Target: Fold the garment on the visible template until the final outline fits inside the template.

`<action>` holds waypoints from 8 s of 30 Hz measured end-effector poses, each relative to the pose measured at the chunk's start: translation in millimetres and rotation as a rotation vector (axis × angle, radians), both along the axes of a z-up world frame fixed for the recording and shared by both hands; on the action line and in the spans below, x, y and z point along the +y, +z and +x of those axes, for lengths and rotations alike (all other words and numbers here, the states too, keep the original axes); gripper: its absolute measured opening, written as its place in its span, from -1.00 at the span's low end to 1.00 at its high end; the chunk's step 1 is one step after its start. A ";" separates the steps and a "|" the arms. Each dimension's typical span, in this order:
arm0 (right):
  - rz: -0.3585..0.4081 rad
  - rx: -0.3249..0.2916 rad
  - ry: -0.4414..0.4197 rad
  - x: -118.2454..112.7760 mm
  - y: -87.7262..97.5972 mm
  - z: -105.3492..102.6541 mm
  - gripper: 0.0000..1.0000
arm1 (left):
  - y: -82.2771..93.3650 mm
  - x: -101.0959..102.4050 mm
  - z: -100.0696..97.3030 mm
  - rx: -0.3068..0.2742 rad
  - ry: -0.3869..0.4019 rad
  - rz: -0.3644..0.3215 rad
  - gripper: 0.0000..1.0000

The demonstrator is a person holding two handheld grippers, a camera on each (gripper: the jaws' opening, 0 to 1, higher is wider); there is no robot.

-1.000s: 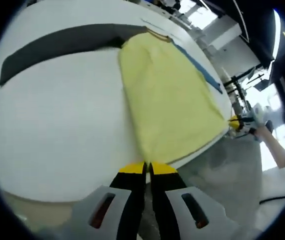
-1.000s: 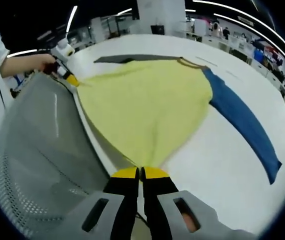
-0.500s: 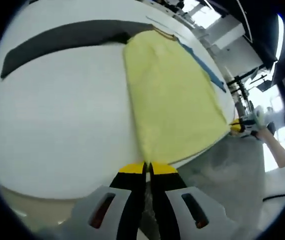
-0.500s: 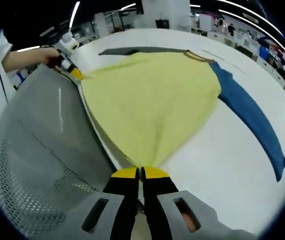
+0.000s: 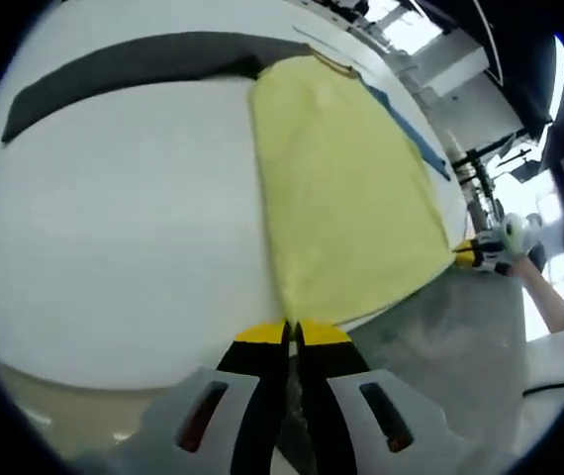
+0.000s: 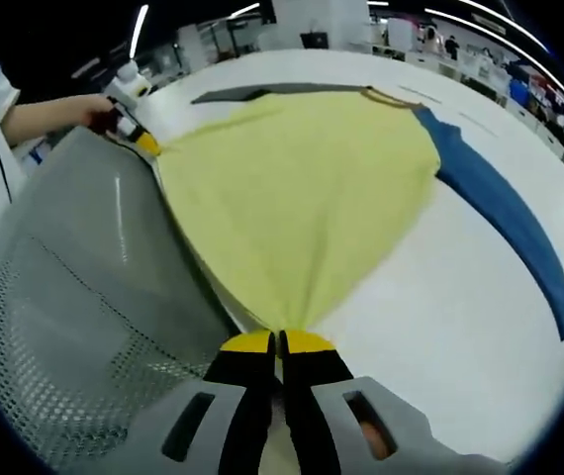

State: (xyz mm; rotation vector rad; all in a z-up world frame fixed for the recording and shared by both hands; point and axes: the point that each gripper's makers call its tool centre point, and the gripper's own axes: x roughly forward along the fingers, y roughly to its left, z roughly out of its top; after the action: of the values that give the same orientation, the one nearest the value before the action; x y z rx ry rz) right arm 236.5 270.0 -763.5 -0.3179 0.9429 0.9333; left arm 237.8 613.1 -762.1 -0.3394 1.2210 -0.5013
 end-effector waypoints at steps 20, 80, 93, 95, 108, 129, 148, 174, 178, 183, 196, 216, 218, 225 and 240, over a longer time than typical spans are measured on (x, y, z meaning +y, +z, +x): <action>0.012 0.011 -0.055 -3.1 1.6 -3.3 -0.91 | 3.2 5.8 -9.3 0.029 -0.035 0.021 -0.99; 0.235 -0.261 -0.342 -31.4 165.9 55.7 0.21 | 150.7 0.3 55.5 -0.430 -0.034 0.029 0.29; 0.193 -0.281 -0.301 -32.6 182.6 42.4 0.52 | 174.5 0.2 48.8 -0.497 -0.072 0.037 0.54; 0.198 -0.285 -0.299 -33.7 186.3 41.5 0.57 | 179.6 1.0 46.5 -0.507 -0.078 0.038 0.58; 0.213 -0.294 -0.269 -33.8 195.5 33.0 0.96 | 190.8 4.7 30.4 -0.519 -0.127 0.032 0.82; 0.303 -0.410 -0.257 -35.8 215.2 28.0 0.88 | 185.4 7.6 22.8 -0.491 -0.172 0.055 0.99; 0.278 -0.389 -0.310 -47.2 205.6 37.8 0.99 | 182.2 7.0 26.1 -0.478 -0.177 0.055 0.99; 0.254 -0.349 -0.464 -95.3 181.2 98.3 0.74 | 162.6 -6.9 51.8 -0.413 -0.179 0.059 0.89; 0.236 -0.329 -0.479 -106.1 170.0 111.3 0.69 | 158.5 -10.1 59.9 -0.400 -0.188 0.062 0.89; 0.190 -0.316 -0.466 -114.6 158.2 121.9 0.64 | 150.2 -14.1 68.7 -0.376 -0.197 0.067 0.89; 0.178 -0.270 -0.518 -139.2 123.8 152.2 0.46 | 134.6 -22.6 90.0 -0.331 -0.212 0.076 0.88; 0.172 -0.223 -0.568 -178.1 77.5 198.7 0.31 | 109.2 -25.5 101.3 -0.244 -0.227 0.090 0.85; 0.163 -0.222 -0.566 -182.2 74.2 202.6 0.30 | 108.0 -26.1 102.6 -0.239 -0.230 0.089 0.85; 0.138 -0.217 -0.604 -206.0 61.6 217.0 0.21 | 102.6 -28.4 108.2 -0.226 -0.238 0.092 0.85; 0.032 -0.196 -0.691 -273.9 36.9 245.9 -0.05 | 91.4 -27.3 109.1 -0.191 -0.240 0.111 0.84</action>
State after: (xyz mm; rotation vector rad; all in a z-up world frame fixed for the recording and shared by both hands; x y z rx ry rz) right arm 482.4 -3.9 -726.6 -0.0395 0.7744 0.2762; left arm 346.9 585.8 -670.8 -0.0478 1.1028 -0.6543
